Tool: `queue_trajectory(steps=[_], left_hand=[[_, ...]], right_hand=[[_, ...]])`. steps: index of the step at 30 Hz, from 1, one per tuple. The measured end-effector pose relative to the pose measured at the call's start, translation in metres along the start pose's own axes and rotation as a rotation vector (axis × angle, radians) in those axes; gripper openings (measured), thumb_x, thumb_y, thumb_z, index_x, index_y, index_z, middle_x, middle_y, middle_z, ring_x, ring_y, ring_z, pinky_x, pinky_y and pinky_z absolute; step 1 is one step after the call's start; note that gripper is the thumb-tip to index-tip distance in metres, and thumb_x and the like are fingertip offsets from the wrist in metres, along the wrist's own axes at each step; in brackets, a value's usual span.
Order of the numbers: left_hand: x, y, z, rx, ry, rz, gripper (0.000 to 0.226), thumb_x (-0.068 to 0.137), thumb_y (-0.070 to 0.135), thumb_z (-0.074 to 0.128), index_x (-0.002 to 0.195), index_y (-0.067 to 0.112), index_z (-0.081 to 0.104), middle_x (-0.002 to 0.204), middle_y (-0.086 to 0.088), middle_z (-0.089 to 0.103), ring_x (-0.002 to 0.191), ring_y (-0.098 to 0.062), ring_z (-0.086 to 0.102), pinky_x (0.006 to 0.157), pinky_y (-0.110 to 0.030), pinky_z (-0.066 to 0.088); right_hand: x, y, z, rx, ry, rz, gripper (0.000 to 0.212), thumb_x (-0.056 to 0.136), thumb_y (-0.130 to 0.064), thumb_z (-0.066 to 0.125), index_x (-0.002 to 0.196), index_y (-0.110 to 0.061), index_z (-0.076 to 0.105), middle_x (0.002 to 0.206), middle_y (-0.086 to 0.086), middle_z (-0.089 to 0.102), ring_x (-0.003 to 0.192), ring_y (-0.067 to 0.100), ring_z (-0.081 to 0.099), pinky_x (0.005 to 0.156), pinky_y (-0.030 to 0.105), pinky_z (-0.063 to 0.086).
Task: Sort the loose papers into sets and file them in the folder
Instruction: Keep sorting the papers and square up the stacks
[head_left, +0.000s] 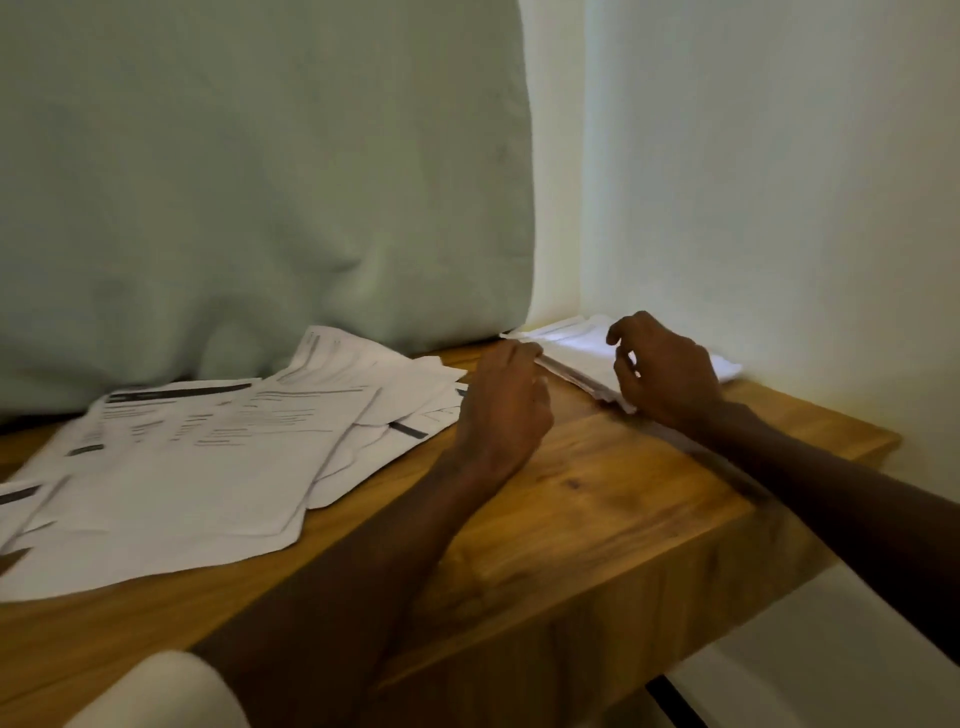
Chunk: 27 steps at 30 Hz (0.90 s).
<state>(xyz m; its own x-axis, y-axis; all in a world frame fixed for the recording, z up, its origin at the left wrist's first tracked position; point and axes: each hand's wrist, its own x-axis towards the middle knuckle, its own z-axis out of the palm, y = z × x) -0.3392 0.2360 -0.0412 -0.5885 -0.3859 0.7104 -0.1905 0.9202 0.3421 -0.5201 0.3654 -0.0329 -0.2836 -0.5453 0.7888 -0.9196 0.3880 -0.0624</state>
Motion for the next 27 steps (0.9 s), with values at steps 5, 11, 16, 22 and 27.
queue_trajectory(steps=[5, 11, 16, 22, 27], left_hand=[[-0.023, -0.047, -0.078, 0.169, -0.062, 0.024, 0.044, 0.098, 0.026, 0.062, 0.141, 0.021, 0.054, 0.139, -0.001, 0.058, 0.127, -0.019, 0.051, 0.106, -0.033, 0.044], [-0.055, -0.153, -0.196, 0.350, -0.201, -0.085, 0.044, 0.099, 0.032, 0.063, 0.141, 0.026, 0.054, 0.135, 0.004, 0.062, 0.123, -0.016, 0.056, 0.099, -0.026, 0.041], [-0.083, -0.244, -0.258, 0.488, -0.133, -0.335, 0.037, 0.100, 0.041, 0.059, 0.131, 0.020, 0.059, 0.127, -0.001, 0.067, 0.114, -0.023, 0.061, 0.094, -0.036, 0.048], [-0.103, -0.296, -0.257, 0.409, -0.025, -0.490, 0.045, 0.100, 0.055, 0.053, 0.122, 0.018, 0.067, 0.120, -0.002, 0.069, 0.107, -0.020, 0.062, 0.083, -0.029, 0.041], [-0.102, -0.302, -0.254, 0.392, 0.093, -0.447, 0.027, 0.099, 0.044, 0.060, 0.104, 0.018, 0.066, 0.106, 0.004, 0.055, 0.092, -0.013, 0.055, 0.079, -0.027, 0.038]], right_hand=[[0.015, -0.107, 0.010, 0.175, -0.039, -0.176, 0.012, 0.094, -0.021, 0.057, 0.105, -0.020, 0.061, 0.105, -0.002, 0.057, 0.075, 0.022, 0.058, 0.058, 0.032, 0.043], [0.046, -0.207, 0.049, 0.429, -0.175, -0.061, 0.016, 0.085, -0.018, 0.059, 0.100, -0.023, 0.063, 0.106, -0.004, 0.058, 0.083, 0.020, 0.060, 0.070, 0.037, 0.051], [0.072, -0.299, 0.087, 0.570, -0.354, 0.101, 0.011, 0.083, -0.019, 0.056, 0.080, -0.027, 0.063, 0.088, -0.012, 0.067, 0.087, 0.017, 0.065, 0.075, 0.032, 0.053], [0.056, -0.372, 0.122, 0.535, -0.242, -0.231, 0.013, 0.093, -0.027, 0.054, 0.097, -0.029, 0.066, 0.096, -0.012, 0.067, 0.085, 0.013, 0.061, 0.075, 0.036, 0.051], [0.038, -0.383, 0.119, 0.658, -0.422, -0.460, 0.027, 0.093, -0.050, 0.051, 0.101, -0.033, 0.070, 0.098, -0.015, 0.068, 0.089, 0.005, 0.062, 0.080, 0.037, 0.055]])
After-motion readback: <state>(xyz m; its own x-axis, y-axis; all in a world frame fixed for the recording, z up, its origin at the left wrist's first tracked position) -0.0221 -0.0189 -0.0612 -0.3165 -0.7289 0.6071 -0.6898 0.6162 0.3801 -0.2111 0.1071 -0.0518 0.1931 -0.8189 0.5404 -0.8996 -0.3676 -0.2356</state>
